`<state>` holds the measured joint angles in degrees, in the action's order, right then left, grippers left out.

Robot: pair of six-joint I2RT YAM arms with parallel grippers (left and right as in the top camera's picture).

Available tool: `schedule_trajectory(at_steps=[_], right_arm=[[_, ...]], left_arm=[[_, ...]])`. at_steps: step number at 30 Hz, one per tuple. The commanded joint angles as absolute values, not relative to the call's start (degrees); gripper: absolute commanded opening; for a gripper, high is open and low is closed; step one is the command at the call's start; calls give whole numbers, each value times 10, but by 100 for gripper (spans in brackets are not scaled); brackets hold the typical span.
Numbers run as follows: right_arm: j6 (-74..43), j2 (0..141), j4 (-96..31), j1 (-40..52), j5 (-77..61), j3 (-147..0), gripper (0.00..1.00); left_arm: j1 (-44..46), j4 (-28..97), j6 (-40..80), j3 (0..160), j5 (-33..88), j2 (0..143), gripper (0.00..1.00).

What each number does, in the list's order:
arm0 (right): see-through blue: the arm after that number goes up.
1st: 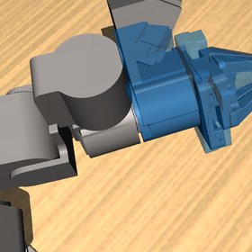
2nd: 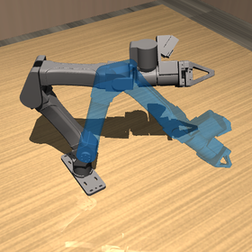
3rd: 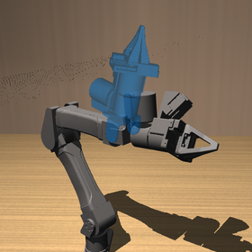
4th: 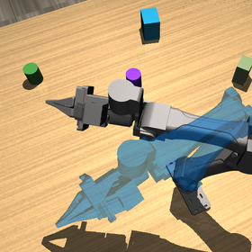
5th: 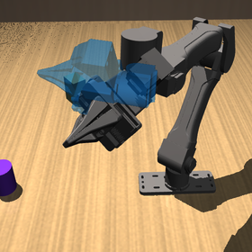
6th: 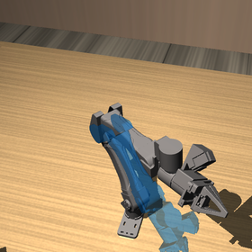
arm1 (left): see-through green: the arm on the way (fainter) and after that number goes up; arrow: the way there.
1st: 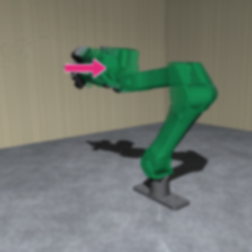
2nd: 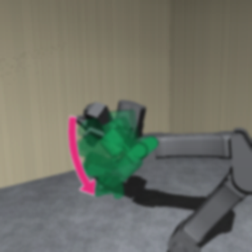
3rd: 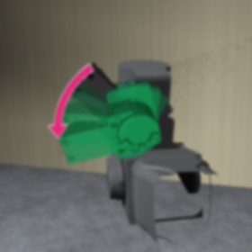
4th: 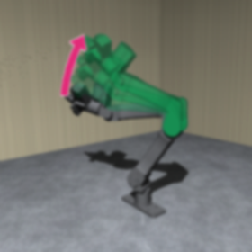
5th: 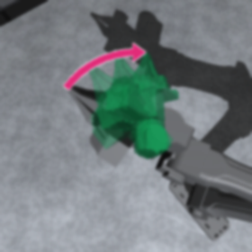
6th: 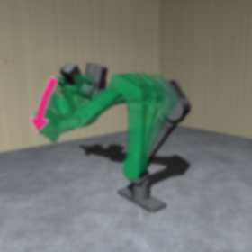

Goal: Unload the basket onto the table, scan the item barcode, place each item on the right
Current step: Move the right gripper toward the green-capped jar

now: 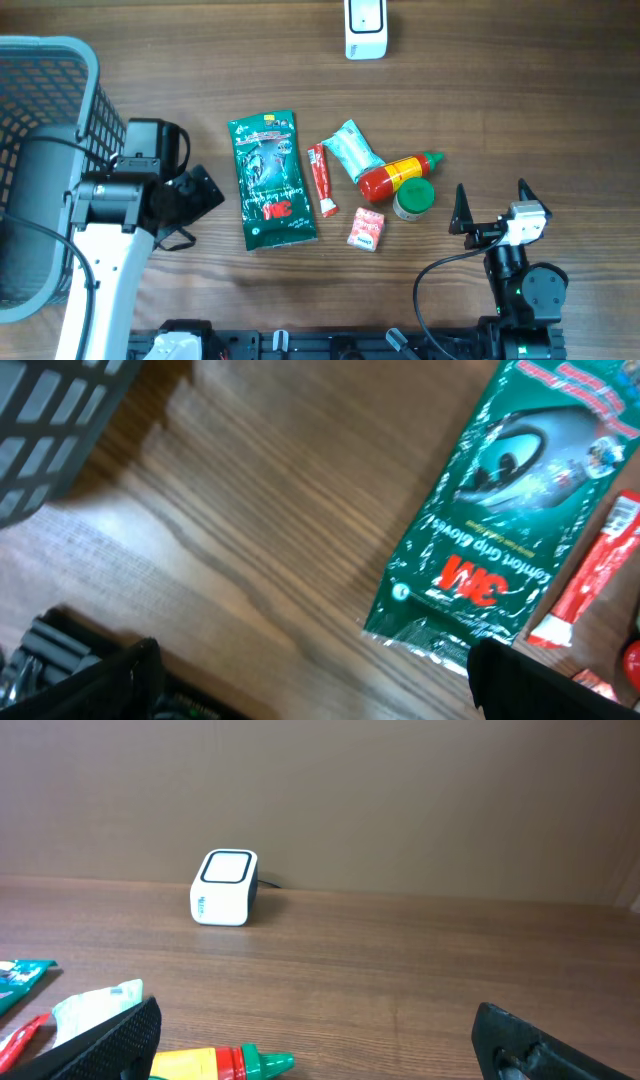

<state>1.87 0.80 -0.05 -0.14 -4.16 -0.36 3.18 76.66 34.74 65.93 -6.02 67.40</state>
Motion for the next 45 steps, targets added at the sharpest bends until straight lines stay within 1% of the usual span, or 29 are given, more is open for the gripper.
schedule_trajectory(at_steps=[1, 33, 34, 35, 36, 37, 38, 39, 42, 45], right_arm=[[29, 6, 0, 1, -34, -3, 100], [23, 6, 2, 1, -48, -3, 100], [5, 6, 3, 1, -58, -3, 100], [-58, 6, 6, 1, -82, -3, 100], [-190, 6, 8, 1, -131, -3, 100], [-288, 6, 12, 1, -172, -3, 100], [-439, 8, 17, 1, -260, -3, 100], [-496, 9, 19, 1, -297, -3, 100], [-620, 15, 25, 1, -373, -3, 100], [-613, 16, 121, 1, -484, -8, 100]], left_arm=[[17, 786, 332, 656, -37, 676, 100], [17, 787, 332, 656, -37, 676, 100], [17, 787, 332, 656, -37, 676, 100], [17, 787, 332, 656, -37, 676, 100], [17, 787, 332, 656, -37, 676, 100], [17, 787, 332, 656, -37, 676, 100], [17, 787, 332, 656, -37, 676, 100], [17, 787, 332, 656, -37, 676, 100], [17, 787, 332, 656, -37, 676, 100], [17, 787, 332, 656, -37, 676, 100]])
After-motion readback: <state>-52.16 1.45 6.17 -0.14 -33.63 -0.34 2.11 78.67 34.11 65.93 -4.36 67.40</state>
